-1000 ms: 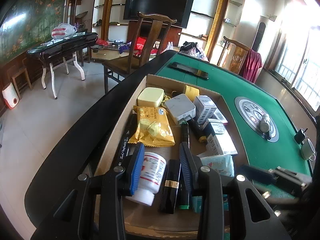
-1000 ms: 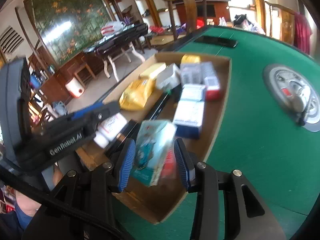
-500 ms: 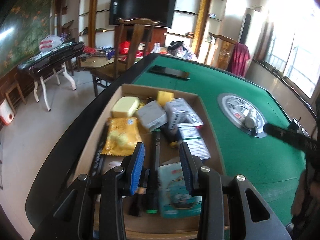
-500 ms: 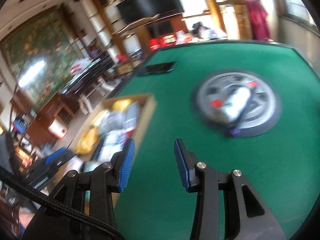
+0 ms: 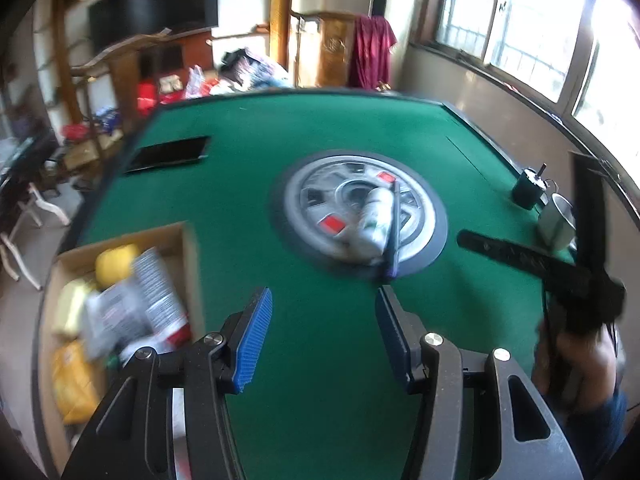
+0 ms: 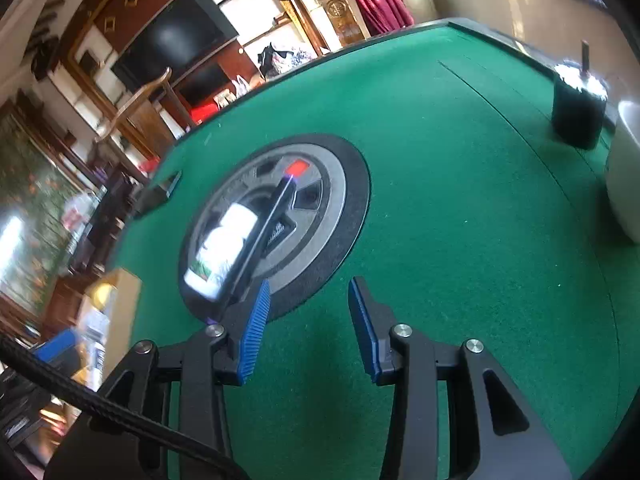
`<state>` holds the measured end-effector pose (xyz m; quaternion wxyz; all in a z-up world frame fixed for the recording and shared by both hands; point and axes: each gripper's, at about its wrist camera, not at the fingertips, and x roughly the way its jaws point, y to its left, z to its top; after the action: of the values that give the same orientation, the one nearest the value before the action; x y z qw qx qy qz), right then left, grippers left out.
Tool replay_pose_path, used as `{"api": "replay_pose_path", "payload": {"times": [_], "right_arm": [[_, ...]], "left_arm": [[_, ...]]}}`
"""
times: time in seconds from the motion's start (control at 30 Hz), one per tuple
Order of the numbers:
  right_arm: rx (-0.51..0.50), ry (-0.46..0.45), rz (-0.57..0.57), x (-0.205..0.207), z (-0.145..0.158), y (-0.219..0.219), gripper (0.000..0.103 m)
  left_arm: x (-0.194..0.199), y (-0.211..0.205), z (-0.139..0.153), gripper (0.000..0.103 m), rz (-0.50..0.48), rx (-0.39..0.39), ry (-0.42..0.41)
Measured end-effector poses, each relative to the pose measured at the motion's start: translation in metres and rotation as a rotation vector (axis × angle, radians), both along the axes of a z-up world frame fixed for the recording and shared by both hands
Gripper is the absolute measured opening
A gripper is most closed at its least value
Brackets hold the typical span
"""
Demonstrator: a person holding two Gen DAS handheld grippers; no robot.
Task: Organize objects
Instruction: 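Grasp the white medicine bottle on the disc with the left gripper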
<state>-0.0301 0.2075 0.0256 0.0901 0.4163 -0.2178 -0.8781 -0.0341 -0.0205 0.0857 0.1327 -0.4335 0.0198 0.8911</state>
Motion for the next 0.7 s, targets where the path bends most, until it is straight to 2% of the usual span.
{"api": "replay_pose_path", "payload": {"times": [0.2,0.53,0.63,0.7], "right_arm": [[-0.024,0.017,-0.013,0.001,0.005,0.005,0.039],[-0.06,0.049,-0.025,0.006,0.012,0.007,0.039],[-0.069,0.053,-0.026,0.006,0.013,0.007,0.039],[-0.065,0.056,-0.028,0.006,0.014,0.006,0.039]], "left_arm": [[-0.061,0.043,-0.024,0.048,-0.052,-0.026,-0.106],[-0.097,0.068,-0.048,0.047,-0.034,-0.059,-0.144],[-0.106,0.067,-0.055,0.044,-0.024,-0.042,-0.171],[-0.11,0.065,-0.06,0.035,-0.018,-0.016,-0.187]]}}
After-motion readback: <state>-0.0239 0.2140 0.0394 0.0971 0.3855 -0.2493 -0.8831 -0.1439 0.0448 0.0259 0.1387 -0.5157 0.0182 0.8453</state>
